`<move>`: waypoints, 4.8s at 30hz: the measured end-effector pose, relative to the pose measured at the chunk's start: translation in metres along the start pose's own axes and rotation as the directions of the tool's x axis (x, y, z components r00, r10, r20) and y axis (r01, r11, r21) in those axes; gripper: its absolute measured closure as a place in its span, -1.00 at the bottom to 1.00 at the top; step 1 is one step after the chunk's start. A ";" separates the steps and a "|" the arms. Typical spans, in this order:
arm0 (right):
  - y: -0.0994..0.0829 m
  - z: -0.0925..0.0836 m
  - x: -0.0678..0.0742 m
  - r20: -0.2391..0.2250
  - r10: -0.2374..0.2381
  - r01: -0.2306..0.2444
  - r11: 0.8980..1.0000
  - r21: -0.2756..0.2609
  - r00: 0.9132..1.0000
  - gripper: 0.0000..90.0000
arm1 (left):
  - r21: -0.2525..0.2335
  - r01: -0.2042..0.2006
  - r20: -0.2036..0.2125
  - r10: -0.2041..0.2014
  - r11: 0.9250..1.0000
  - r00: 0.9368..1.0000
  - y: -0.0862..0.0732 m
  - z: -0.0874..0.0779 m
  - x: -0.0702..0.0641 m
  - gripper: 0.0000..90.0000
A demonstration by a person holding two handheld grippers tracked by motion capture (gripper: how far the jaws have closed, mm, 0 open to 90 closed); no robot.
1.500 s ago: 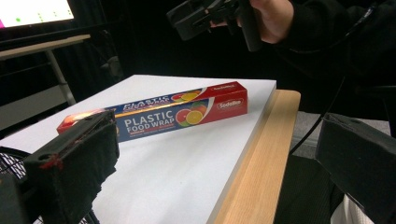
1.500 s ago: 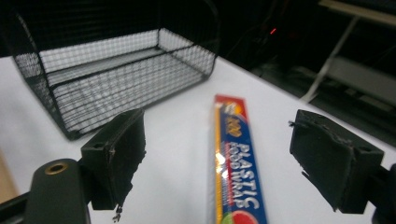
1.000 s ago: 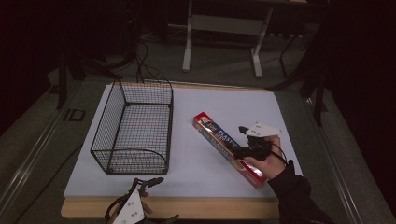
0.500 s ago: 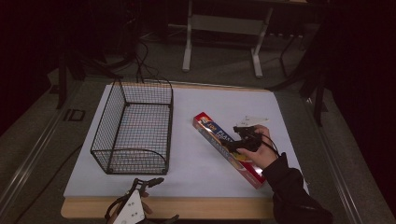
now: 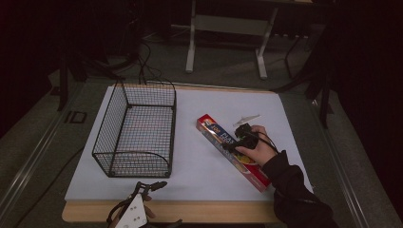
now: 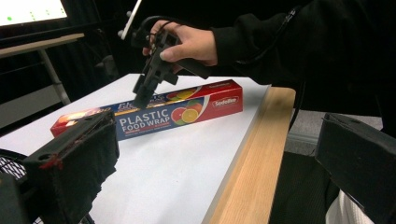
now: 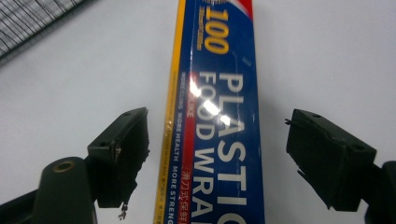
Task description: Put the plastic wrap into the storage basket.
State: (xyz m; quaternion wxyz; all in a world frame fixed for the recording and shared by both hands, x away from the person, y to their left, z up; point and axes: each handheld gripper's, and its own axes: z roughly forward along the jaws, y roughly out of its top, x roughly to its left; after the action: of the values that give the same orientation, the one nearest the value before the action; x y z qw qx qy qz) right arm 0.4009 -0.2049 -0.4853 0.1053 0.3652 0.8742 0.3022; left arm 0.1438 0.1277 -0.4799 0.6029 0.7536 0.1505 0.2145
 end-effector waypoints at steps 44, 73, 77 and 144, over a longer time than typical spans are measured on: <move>0.022 0.005 0.000 0.089 0.155 -0.174 0.938 0.300 0.984 -0.13 | 0.025 -0.016 0.005 0.016 1.000 1.000 -0.001 0.002 -0.001 -1.00; 0.067 -0.070 0.033 0.024 0.151 -0.142 0.967 -0.213 0.988 -0.13 | 0.028 -0.019 0.006 0.018 0.999 1.000 -0.002 0.003 -0.001 -1.00; 0.078 -0.076 0.043 0.000 0.138 -0.134 0.960 -0.247 0.990 -0.13 | 0.029 -0.024 0.006 0.024 0.999 1.000 -0.001 0.003 -0.002 -1.00; 0.239 0.032 0.190 -0.124 0.088 -0.133 0.895 -0.426 0.988 -0.13 | 0.023 -0.033 -0.044 0.034 0.999 0.998 0.000 -0.008 -0.005 -1.00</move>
State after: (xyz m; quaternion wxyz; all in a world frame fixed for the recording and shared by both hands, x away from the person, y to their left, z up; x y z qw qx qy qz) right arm 0.4158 0.0746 -0.3591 0.1218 0.3661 0.7672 0.5123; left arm 0.1354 0.1322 -0.4787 0.5872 0.7579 0.1534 0.2394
